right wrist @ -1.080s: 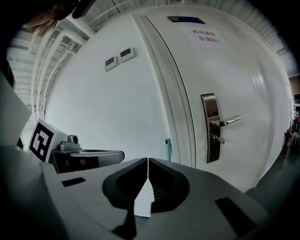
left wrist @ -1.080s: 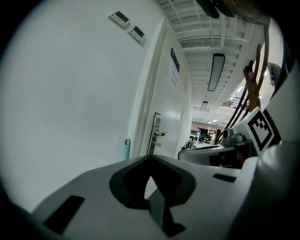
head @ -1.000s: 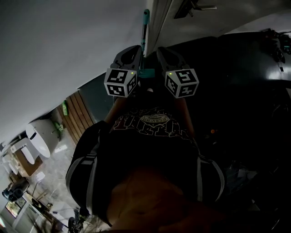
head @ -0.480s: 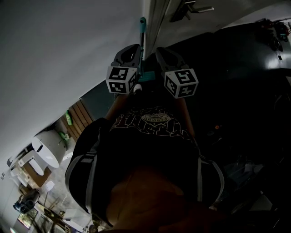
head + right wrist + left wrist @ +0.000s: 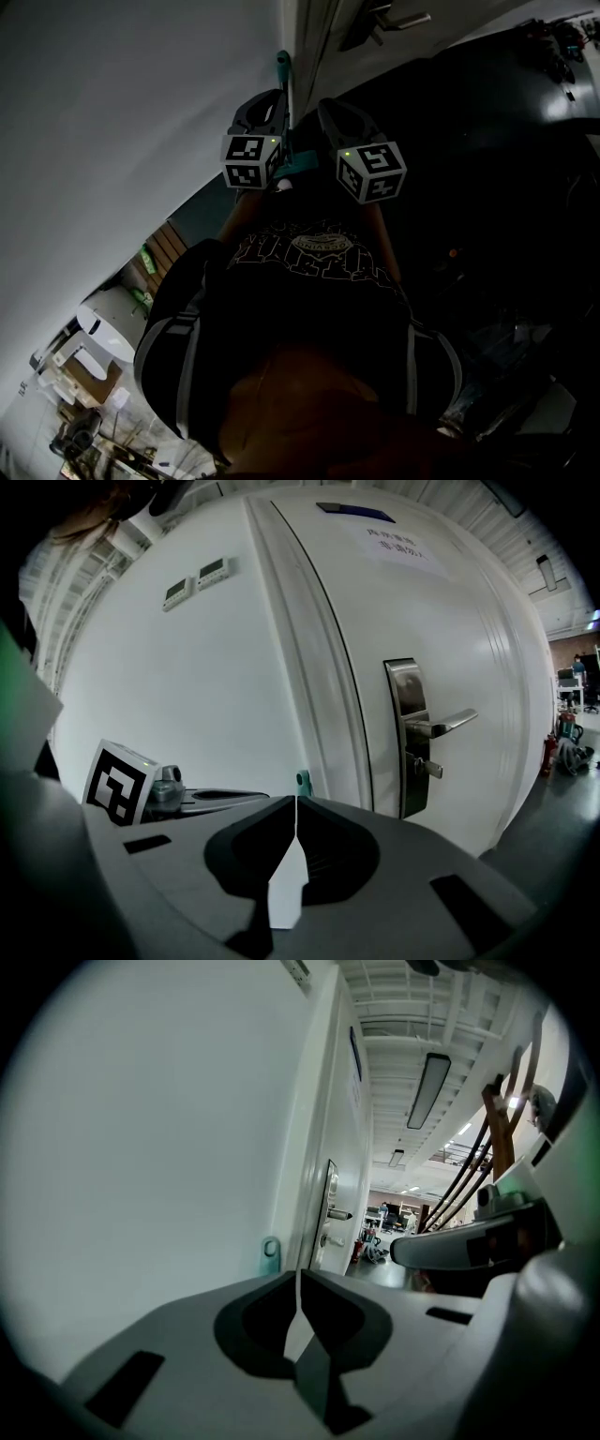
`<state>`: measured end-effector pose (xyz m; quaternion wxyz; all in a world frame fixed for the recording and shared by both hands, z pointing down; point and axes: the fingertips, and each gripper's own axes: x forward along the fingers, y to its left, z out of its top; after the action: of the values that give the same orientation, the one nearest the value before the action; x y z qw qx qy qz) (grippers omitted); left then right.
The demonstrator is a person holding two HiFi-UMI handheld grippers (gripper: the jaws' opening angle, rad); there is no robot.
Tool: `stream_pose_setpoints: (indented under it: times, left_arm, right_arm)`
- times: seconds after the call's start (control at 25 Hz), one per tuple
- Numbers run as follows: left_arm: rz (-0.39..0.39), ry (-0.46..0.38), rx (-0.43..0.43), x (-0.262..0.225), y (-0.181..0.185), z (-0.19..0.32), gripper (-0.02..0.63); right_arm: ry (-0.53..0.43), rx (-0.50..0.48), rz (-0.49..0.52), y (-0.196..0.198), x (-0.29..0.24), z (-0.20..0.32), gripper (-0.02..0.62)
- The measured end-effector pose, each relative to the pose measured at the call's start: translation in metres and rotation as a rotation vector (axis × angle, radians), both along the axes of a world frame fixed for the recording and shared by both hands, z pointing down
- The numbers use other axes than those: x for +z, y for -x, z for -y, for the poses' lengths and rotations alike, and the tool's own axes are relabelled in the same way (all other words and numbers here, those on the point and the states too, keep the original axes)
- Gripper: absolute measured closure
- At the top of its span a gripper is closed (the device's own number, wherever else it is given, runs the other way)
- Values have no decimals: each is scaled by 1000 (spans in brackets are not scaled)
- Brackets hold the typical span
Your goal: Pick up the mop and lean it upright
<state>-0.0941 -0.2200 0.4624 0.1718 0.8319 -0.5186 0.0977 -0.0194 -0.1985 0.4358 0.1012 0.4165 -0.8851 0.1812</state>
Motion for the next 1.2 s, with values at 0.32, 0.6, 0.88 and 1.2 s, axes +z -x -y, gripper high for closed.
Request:
stream_pose_setpoints:
  times: [0.32,0.6,0.88,1.2]
  left_arm:
    - [21,22,10,16,1,21,546]
    - [48,53,4,31,3,35,464]
    - [66,66,-1,41,1,51,445]
    - [94,81,3,52,-1,66,439]
  right_arm:
    - [17,31,-1,-6,5,11,575]
    - [29,44,-7,-12,9,14,575]
    - [39,48,-9,-16,13,20,575]
    - [46,61,-8,-24,15,26,575]
